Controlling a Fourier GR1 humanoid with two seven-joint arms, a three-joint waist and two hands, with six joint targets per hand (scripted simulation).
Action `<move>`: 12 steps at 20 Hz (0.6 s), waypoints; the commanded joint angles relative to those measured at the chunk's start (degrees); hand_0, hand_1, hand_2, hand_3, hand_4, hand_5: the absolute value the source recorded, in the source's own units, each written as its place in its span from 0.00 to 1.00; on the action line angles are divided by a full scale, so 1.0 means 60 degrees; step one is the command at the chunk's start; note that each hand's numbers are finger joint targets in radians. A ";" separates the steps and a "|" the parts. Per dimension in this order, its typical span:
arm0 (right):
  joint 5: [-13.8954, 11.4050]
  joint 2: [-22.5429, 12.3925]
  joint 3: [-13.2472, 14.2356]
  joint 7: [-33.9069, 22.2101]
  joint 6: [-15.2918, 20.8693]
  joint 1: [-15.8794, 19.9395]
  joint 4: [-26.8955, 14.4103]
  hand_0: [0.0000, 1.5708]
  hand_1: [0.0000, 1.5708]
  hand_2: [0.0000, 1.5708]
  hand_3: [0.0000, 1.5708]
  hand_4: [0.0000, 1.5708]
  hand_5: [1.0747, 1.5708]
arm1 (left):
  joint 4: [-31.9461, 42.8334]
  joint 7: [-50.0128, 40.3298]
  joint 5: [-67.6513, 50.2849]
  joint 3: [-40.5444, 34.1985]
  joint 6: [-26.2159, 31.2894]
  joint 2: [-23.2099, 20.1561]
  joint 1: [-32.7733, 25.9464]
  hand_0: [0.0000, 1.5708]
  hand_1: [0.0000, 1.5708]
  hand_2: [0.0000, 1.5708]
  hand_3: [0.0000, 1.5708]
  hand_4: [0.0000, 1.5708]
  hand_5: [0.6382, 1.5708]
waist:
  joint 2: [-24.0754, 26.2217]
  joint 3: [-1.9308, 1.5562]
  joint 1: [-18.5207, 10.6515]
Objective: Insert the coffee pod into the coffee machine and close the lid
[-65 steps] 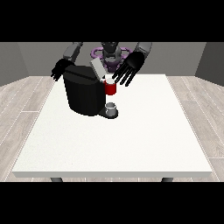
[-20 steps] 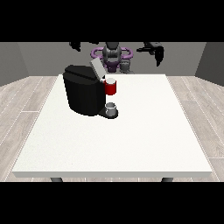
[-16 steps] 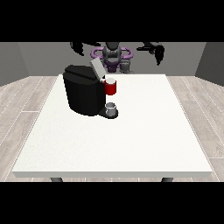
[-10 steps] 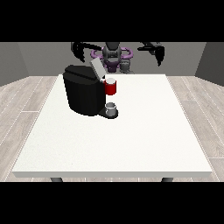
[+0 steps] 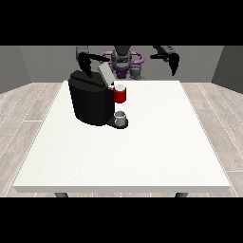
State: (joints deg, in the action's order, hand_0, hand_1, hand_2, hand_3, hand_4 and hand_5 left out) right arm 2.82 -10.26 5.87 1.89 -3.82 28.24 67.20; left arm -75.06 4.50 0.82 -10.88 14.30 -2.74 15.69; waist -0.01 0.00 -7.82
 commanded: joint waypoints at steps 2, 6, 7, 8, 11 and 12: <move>-0.0223 0.0032 -0.0243 -0.0334 -0.0165 0.0607 -0.0258 0.00 0.00 0.00 0.00 0.00 1.00 | -0.0382 -0.0029 0.0049 0.0235 -0.0409 0.0050 -0.0241 0.00 0.00 0.00 0.00 0.00 1.00 | -0.0064 0.0001 0.0275; -0.0608 0.0395 -0.0388 -0.0261 0.0367 0.1051 -0.0670 0.00 0.00 0.00 0.00 0.00 1.00 | -0.0767 -0.0387 -0.0354 0.0139 -0.0243 -0.0105 -0.0269 0.00 0.00 0.00 0.00 0.00 1.00 | -0.0179 0.0001 -0.0021; -0.0634 0.0406 -0.0373 0.0115 0.0276 0.0619 -0.0784 0.00 0.00 0.00 0.00 0.00 1.00 | -0.0911 -0.0254 -0.0428 0.0165 -0.0169 -0.0120 -0.0742 0.00 0.00 0.00 0.00 0.00 1.00 | -0.0112 0.0000 0.0067; -0.0311 0.0365 -0.0324 -0.0369 -0.0048 0.0861 -0.0399 0.00 0.00 0.00 0.00 0.00 1.00 | -0.0306 -0.0179 -0.0440 -0.0240 -0.0295 -0.0513 -0.0198 0.00 0.00 0.00 0.00 0.00 1.00 | -0.0211 0.0001 0.0520; -0.0410 -0.0006 0.0069 0.0650 -0.0141 0.1147 -0.1328 0.00 0.00 0.00 0.00 0.00 1.00 | -0.1241 -0.0662 -0.0433 0.0242 -0.0308 -0.0330 -0.0198 0.00 0.00 0.00 0.00 0.00 1.00 | -0.0507 -0.0002 -0.0058; -0.0635 0.0574 -0.0309 0.0166 0.0406 0.1401 -0.1026 0.00 0.00 0.00 0.00 0.00 1.00 | -0.0496 0.0292 -0.0222 0.0192 -0.0340 -0.0300 -0.0262 0.00 0.00 0.00 0.00 0.00 1.00 | -0.0703 0.0001 0.0164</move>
State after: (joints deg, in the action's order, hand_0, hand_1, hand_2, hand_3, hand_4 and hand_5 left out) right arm -0.25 -8.44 4.61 3.19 -2.51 34.59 62.80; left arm -79.13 3.44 -1.20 -10.30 12.50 -4.24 14.80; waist -2.47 0.13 -7.03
